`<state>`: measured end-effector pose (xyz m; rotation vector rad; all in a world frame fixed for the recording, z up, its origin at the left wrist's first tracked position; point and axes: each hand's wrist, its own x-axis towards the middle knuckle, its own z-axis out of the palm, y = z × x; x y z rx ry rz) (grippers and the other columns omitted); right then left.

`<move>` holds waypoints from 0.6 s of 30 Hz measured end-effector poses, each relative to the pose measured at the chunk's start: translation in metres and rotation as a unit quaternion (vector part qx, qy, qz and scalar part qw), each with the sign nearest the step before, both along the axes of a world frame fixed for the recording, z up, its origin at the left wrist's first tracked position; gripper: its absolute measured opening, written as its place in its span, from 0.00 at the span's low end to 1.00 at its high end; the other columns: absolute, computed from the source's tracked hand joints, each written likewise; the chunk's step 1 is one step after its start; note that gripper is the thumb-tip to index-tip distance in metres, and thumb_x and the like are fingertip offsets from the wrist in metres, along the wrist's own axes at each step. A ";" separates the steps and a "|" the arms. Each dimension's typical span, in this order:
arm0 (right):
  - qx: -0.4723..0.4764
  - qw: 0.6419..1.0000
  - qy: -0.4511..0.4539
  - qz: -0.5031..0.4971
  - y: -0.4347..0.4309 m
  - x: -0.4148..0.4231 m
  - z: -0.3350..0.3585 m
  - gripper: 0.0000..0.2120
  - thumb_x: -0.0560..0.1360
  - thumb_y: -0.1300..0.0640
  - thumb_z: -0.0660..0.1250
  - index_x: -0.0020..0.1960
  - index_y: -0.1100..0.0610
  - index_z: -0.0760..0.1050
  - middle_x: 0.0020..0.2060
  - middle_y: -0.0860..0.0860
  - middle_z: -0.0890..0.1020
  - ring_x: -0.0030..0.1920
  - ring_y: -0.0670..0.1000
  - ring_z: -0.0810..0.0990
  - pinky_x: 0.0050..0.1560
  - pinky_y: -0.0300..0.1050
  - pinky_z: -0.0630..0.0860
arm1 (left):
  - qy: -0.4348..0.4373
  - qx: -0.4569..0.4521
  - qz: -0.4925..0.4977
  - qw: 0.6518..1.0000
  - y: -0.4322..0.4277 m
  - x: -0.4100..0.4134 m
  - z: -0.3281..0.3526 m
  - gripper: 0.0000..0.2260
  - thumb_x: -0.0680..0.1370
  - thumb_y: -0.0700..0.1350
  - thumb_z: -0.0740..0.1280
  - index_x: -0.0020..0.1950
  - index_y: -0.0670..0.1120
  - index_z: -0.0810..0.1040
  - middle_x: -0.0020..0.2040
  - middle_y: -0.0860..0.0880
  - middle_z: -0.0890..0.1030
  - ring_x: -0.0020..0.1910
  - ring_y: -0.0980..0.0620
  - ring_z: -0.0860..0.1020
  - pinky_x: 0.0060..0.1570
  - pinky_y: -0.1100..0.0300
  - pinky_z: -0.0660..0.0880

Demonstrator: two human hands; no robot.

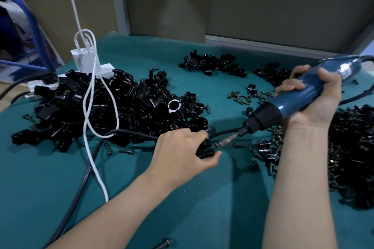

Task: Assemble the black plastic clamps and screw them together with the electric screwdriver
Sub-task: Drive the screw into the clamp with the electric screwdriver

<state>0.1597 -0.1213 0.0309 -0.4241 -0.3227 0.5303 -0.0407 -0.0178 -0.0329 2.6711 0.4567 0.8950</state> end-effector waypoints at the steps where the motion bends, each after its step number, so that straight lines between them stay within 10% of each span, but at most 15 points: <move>1: -0.002 1.000 -0.001 0.002 0.000 0.000 0.000 0.09 0.77 0.55 0.55 0.42 0.56 0.70 0.35 0.47 0.78 0.25 0.43 0.70 0.28 0.35 0.70 | 0.004 0.003 0.001 1.000 0.000 0.000 0.000 0.17 0.68 0.61 0.61 0.31 0.49 0.77 0.23 0.55 0.70 0.24 0.54 0.70 0.22 0.61 0.72; 18: -0.046 0.999 -0.011 0.019 0.011 -0.006 0.000 0.06 0.77 0.55 0.56 0.44 0.56 0.69 0.36 0.46 0.75 0.25 0.42 0.69 0.28 0.34 0.70 | 0.095 -0.007 0.000 0.995 0.003 0.000 -0.003 0.17 0.67 0.61 0.58 0.35 0.50 0.77 0.25 0.53 0.75 0.27 0.52 0.73 0.32 0.58 0.75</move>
